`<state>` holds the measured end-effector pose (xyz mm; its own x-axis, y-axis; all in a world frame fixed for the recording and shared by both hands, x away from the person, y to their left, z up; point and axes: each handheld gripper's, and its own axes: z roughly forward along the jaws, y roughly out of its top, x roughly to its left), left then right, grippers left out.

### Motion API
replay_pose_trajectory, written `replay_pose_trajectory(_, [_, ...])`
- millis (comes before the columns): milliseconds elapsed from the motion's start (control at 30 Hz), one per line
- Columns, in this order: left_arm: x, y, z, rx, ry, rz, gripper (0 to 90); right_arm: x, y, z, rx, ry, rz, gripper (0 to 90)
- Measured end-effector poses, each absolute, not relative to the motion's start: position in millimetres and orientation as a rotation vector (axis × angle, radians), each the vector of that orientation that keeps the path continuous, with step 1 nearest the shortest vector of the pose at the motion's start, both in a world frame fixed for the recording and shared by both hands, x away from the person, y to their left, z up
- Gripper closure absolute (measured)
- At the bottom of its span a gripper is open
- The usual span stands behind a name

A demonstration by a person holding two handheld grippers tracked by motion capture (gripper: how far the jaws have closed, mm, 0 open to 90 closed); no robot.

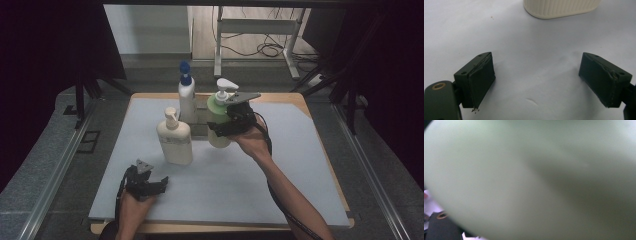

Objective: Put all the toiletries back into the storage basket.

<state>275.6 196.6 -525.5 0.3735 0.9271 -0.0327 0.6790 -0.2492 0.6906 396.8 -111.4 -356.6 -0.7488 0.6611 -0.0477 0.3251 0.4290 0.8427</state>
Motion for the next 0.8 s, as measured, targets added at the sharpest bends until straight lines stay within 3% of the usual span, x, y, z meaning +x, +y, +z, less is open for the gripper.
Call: replay_pose_trajectory(800, [275.6, 196.7, -525.4, 2.017, 1.380, 0.515, 12.6, 440.8, -107.1, -343.9, 0.926, 2.254, 1.221, 11.6])
